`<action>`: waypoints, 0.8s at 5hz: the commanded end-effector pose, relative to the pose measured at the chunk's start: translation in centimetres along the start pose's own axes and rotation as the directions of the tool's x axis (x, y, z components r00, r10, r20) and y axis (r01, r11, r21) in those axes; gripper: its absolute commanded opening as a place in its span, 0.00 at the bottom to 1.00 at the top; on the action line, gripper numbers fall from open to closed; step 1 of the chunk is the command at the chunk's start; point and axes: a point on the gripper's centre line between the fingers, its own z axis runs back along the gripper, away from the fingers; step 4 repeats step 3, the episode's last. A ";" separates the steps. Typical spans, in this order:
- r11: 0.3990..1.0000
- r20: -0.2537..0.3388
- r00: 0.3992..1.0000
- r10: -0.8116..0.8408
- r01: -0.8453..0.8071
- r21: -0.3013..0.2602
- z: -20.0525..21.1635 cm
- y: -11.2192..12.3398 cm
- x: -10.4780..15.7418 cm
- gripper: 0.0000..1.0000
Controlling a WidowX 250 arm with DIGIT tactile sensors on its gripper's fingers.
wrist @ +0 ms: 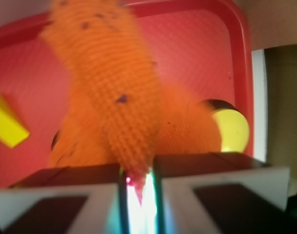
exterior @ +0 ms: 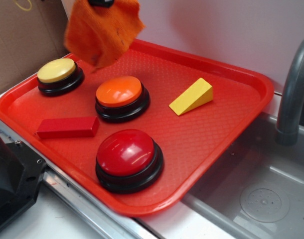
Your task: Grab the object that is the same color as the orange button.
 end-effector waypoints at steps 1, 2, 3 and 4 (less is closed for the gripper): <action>1.000 0.191 0.982 -0.016 0.018 -0.006 7.0 0.5 -4.5 0.00; 0.997 0.194 0.979 0.069 -0.074 0.019 7.6 0.7 -5.6 0.00; 0.997 0.133 0.988 0.073 -0.076 0.019 8.2 1.2 -5.5 1.00; 0.997 0.133 0.988 0.073 -0.076 0.019 8.2 1.2 -5.5 1.00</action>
